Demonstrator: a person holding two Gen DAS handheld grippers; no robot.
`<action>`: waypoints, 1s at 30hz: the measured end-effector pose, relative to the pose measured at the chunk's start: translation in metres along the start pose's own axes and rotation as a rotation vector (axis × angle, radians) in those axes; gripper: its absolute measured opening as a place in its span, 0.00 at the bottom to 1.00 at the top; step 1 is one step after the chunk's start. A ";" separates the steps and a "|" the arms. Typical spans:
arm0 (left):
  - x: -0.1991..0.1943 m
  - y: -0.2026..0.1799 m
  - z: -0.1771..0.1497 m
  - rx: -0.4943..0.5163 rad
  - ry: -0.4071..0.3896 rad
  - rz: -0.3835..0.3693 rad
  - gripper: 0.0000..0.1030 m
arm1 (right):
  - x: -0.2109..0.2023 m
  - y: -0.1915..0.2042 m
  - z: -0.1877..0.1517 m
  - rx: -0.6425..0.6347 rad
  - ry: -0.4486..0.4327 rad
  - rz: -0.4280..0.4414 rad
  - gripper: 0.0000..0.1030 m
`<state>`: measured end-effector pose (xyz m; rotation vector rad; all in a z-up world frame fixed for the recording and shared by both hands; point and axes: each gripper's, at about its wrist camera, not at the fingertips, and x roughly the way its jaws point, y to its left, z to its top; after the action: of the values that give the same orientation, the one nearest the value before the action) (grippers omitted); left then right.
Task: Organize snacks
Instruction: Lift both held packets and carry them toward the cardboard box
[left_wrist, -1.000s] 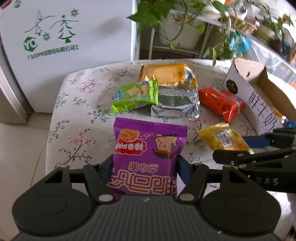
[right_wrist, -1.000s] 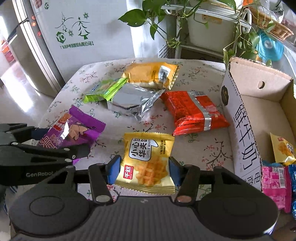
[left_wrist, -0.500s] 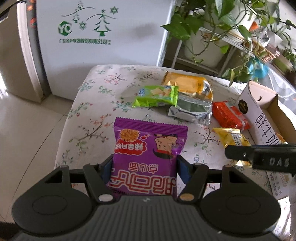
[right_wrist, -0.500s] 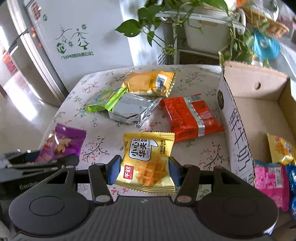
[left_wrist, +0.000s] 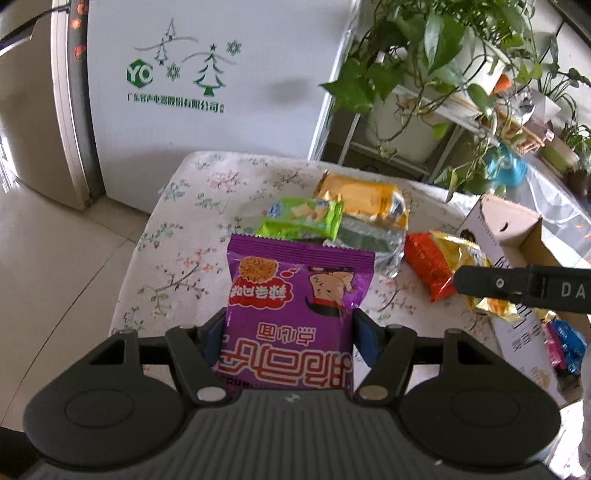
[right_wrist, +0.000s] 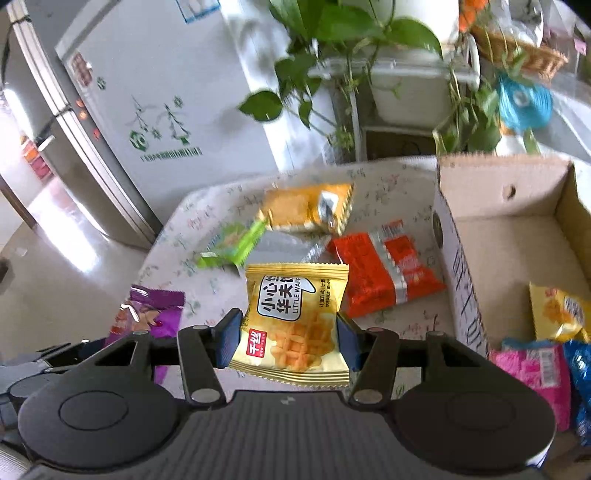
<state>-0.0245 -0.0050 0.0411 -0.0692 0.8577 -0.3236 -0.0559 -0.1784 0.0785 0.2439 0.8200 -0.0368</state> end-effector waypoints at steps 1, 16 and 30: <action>-0.002 -0.003 0.002 0.002 -0.009 0.002 0.66 | -0.003 0.001 0.002 -0.009 -0.012 -0.002 0.59; -0.020 -0.060 0.020 0.031 -0.061 -0.075 0.66 | -0.051 -0.035 0.032 0.042 -0.162 -0.055 0.59; -0.023 -0.147 0.025 0.118 -0.060 -0.220 0.66 | -0.100 -0.100 0.040 0.166 -0.273 -0.112 0.59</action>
<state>-0.0564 -0.1389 0.1017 -0.0637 0.7708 -0.5753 -0.1079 -0.2905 0.1569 0.3413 0.5582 -0.2396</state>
